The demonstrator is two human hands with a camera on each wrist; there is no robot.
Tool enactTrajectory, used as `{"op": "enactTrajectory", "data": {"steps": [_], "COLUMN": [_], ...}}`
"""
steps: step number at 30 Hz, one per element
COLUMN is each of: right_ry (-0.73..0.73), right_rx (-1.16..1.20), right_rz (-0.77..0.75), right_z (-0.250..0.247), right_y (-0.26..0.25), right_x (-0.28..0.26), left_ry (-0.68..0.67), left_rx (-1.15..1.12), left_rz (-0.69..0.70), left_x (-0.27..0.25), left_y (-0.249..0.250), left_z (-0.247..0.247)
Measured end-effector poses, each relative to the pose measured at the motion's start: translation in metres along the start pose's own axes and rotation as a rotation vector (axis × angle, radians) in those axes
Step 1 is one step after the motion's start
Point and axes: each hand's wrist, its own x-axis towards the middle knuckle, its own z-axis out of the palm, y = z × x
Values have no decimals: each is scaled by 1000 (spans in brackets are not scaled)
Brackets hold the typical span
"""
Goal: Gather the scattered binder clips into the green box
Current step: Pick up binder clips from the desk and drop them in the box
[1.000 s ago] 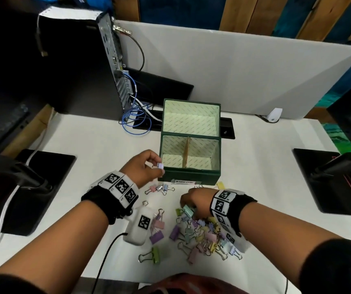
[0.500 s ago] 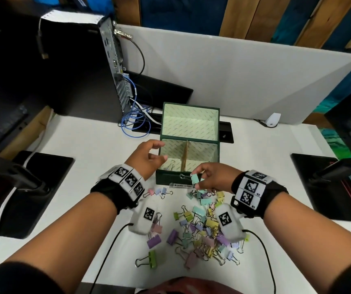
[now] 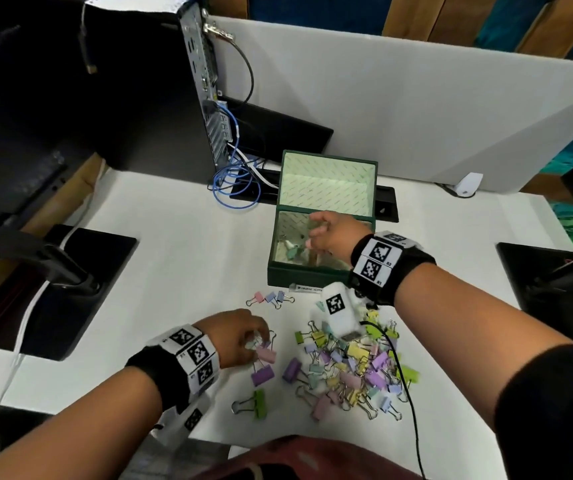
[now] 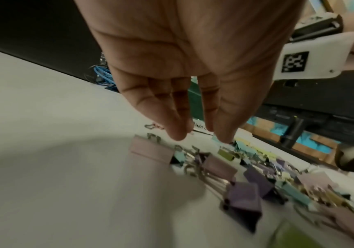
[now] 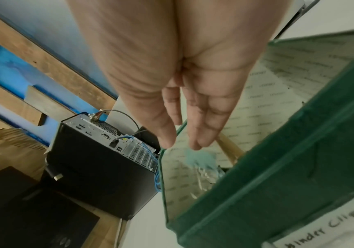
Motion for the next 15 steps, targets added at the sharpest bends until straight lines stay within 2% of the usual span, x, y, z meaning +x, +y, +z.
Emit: {"op": "enactTrajectory", "data": {"steps": [7,10,12,15], "right_ry": [17,-134,-268,-376], "right_rx": [-152,-303,-501,-752], "right_rz": [-185,-212,-221,-272], "right_z": [8,13,21,38], "right_y": [18,27,32,36], "right_x": [-29,-43,-45,-40], "left_ry": [-48,-65,-72,-8], "left_rx": [97,144,157,89], "left_rz": [47,52,53,38], "left_x": [7,13,14,9], "left_y": [7,9,10,4], "left_z": [13,18,20,17]}}
